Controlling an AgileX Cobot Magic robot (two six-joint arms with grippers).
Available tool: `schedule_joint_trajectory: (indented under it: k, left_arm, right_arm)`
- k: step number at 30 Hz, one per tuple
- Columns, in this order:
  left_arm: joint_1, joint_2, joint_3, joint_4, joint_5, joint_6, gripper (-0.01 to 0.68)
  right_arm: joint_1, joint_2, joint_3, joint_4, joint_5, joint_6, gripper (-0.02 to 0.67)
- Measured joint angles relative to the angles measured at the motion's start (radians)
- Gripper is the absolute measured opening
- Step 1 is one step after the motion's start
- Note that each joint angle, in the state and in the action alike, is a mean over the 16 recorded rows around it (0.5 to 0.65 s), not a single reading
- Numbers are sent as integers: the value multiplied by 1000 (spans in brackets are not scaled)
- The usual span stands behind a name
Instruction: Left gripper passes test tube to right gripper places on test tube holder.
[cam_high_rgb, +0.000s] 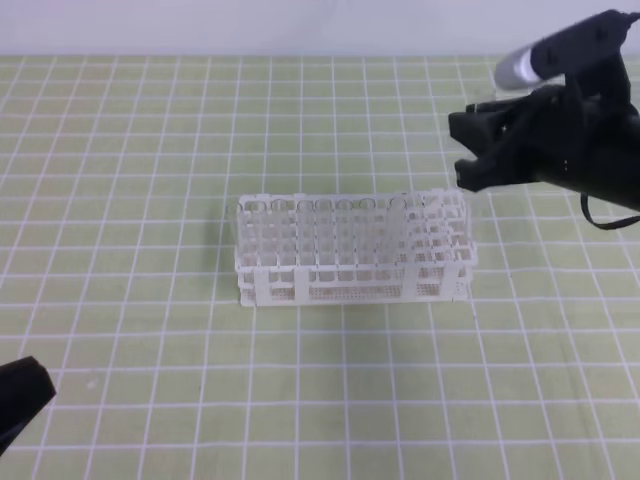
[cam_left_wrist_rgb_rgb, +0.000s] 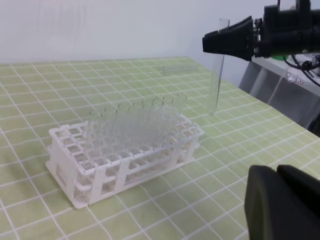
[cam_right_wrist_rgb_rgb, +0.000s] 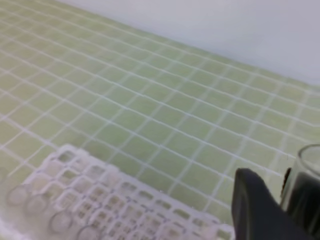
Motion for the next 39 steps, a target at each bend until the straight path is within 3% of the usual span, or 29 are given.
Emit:
schedule_joint_trajectory:
  k: [5,13,18,24,39]
  left_arm:
    - [0,-1,0,0,1,0,5]
    - [0,1,0,0,0,0,5]
    - [0,1,0,0,1,0,5]
    - [0,2,0,1,0,0,5]
    - [0,2,0,13,-4,0,6]
  right_arm:
    - [71,-1,-12,-298,-184,382,90]
    - [172,-4,49,-1000,-509,1154,90]
    - [207,-6,126,-1336,-674,1480,90]
    - [213,-6,197,-1503,-787,1629,90]
    - [213,35,227,-1705,-832,1702,90]
